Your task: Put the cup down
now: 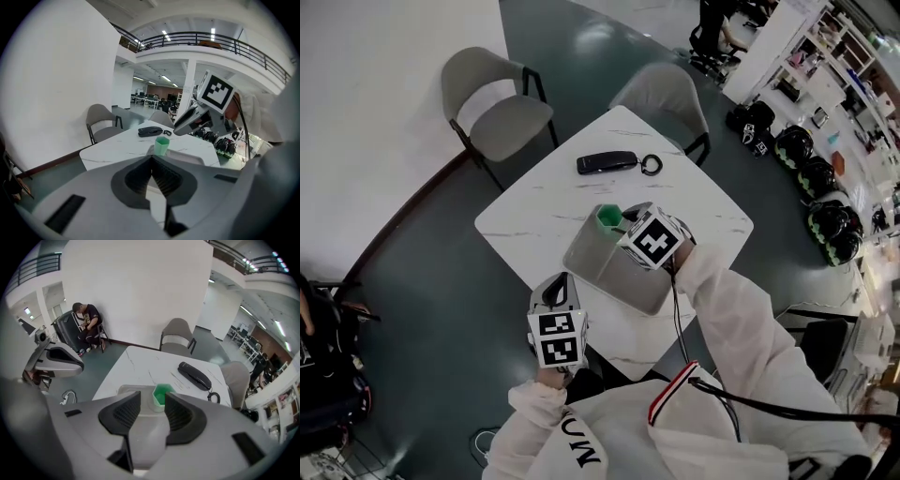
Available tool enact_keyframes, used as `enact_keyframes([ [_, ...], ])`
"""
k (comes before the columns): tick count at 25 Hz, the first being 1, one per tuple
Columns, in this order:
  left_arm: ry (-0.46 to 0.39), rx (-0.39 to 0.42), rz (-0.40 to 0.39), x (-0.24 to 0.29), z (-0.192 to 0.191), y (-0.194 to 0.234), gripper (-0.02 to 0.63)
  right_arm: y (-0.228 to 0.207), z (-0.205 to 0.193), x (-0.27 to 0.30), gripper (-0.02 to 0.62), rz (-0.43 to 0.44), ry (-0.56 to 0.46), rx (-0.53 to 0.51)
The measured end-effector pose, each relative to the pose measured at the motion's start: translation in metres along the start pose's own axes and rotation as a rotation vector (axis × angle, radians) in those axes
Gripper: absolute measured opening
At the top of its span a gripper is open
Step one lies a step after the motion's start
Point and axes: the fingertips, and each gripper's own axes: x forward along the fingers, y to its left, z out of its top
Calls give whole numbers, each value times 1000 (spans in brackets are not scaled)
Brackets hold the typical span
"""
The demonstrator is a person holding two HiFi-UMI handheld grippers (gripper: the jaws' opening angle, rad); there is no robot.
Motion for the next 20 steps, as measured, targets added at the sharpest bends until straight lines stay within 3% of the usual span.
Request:
enact_keyframes([
  [12,-101,87,-74,-50,16,-14,9,57,20,-99,163,-160,-409,211],
  [20,-213,126,-149,-91,26,-36,9,95,-10,-155,100,-240,-554,376],
])
